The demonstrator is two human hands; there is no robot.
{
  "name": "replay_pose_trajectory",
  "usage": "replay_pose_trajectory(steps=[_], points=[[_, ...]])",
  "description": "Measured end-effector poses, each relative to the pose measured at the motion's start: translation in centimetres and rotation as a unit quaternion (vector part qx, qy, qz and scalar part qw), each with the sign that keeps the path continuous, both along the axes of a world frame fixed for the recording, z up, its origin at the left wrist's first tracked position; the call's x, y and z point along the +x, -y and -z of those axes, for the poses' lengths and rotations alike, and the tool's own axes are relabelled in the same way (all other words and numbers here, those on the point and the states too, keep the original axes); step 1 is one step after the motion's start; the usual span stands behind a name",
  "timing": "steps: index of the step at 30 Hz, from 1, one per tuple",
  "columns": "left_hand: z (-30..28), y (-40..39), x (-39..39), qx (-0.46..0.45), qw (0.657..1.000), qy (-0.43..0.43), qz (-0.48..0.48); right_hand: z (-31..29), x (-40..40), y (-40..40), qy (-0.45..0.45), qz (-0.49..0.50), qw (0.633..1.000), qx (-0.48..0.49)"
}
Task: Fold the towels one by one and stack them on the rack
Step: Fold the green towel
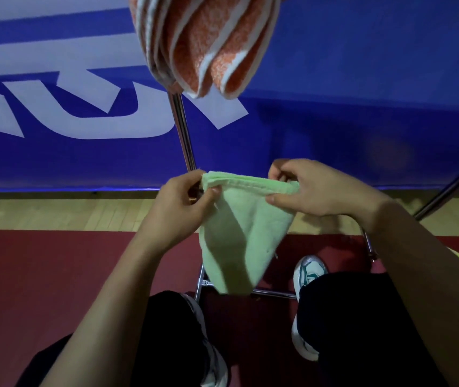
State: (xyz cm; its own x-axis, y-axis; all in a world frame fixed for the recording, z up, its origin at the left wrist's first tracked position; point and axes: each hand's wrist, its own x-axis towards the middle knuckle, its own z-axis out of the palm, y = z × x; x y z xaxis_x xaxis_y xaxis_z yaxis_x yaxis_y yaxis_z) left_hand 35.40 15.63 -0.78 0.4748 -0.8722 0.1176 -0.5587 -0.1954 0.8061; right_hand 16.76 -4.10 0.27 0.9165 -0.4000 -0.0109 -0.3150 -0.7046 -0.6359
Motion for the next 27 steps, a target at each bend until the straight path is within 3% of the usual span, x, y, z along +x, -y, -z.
replay_pose_trajectory(steps=[4,8,10,14,18,24,27], points=[[-0.1,0.2,0.0,0.011,0.999,0.007,-0.034,0.4,-0.2,0.3,-0.028,0.029,0.999,-0.020],[-0.1,0.2,0.4,0.038,0.996,0.050,-0.056,0.6,0.2,0.6,-0.088,0.022,0.991,-0.101],[-0.3,0.2,0.5,0.040,0.996,0.036,-0.071,0.5,0.3,0.5,-0.056,0.027,0.991,-0.118],[-1.1,0.1,0.7,0.007,0.991,-0.099,-0.091,-0.5,-0.2,0.3,0.058,0.060,0.994,-0.076],[-1.6,0.1,-0.2,0.025,0.985,-0.143,-0.093,-0.9,-0.4,0.0,0.050,0.068,0.994,-0.071],[-1.7,0.1,-0.5,0.017,0.982,-0.156,-0.107,-1.6,-0.3,-0.6,0.111,0.080,0.991,-0.011],[-1.6,0.2,-0.4,-0.009,0.986,-0.109,-0.125,-1.7,-0.4,-0.6,0.094,0.082,0.992,0.013]])
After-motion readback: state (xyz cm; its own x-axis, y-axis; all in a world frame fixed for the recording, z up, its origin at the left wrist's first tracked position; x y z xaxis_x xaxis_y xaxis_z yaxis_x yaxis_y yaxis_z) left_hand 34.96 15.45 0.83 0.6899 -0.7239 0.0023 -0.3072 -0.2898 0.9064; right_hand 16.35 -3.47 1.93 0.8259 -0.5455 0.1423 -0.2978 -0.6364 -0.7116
